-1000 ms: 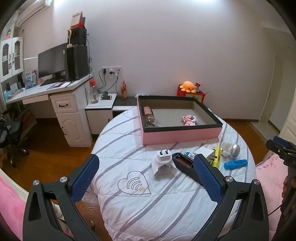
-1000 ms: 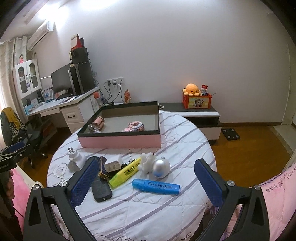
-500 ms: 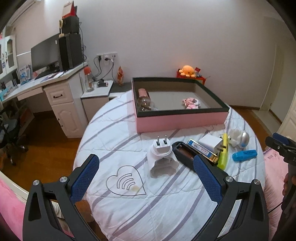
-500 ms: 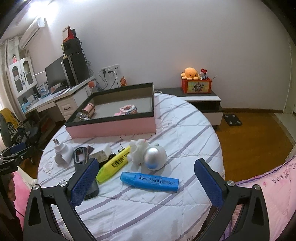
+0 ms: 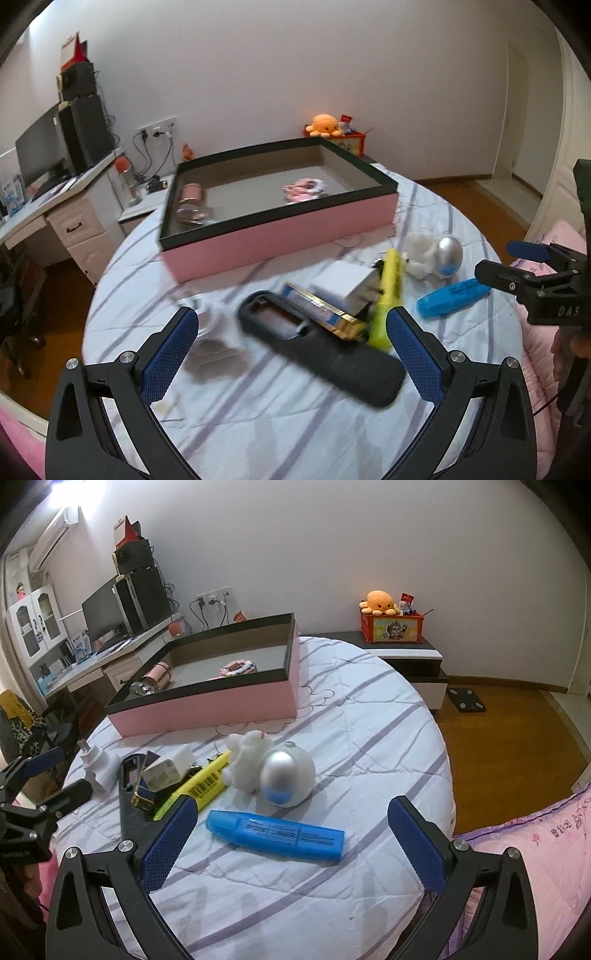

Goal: Organize rigid objects
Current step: 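Grasp the white charger with the left gripper while the right grasps the white figurine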

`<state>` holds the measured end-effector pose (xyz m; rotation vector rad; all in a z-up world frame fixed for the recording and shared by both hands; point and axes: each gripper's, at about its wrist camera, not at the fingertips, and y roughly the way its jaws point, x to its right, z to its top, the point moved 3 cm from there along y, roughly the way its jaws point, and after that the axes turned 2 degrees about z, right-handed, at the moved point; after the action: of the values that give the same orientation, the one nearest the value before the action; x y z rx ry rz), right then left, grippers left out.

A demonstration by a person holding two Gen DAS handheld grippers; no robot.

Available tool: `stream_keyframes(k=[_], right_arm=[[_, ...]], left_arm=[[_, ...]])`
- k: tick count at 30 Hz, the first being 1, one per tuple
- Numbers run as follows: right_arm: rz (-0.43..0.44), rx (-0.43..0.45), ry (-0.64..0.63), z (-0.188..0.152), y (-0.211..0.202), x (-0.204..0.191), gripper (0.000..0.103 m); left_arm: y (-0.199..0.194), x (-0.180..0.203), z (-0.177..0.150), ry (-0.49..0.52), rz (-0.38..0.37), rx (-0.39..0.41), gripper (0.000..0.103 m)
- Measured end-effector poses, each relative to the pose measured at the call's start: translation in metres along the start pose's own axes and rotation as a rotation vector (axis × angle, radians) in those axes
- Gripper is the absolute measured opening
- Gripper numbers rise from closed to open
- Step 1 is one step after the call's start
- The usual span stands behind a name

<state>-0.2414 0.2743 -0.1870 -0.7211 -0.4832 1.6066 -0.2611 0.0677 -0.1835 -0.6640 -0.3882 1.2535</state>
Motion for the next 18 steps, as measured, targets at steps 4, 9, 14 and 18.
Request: stream_keyframes(k=[4, 9, 14, 18], right_arm=[[0.006, -0.003, 0.011, -0.002, 0.001, 0.009, 0.103], [0.02, -0.008, 0.031, -0.001, 0.008, 0.021, 0.103], [0.038, -0.021, 0.038, 0.001, 0.018, 0.028, 0.103], [0.049, -0.028, 0.037, 0.002, 0.025, 0.029, 0.103]], left_arm=[[0.015, 0.019, 0.009, 0.035, 0.001, -0.003, 0.097], [0.043, 0.036, 0.016, 0.074, 0.022, -0.051, 0.084], [0.07, 0.044, 0.016, 0.092, 0.023, -0.117, 0.076], [0.077, 0.045, 0.016, 0.099, -0.021, -0.147, 0.057]])
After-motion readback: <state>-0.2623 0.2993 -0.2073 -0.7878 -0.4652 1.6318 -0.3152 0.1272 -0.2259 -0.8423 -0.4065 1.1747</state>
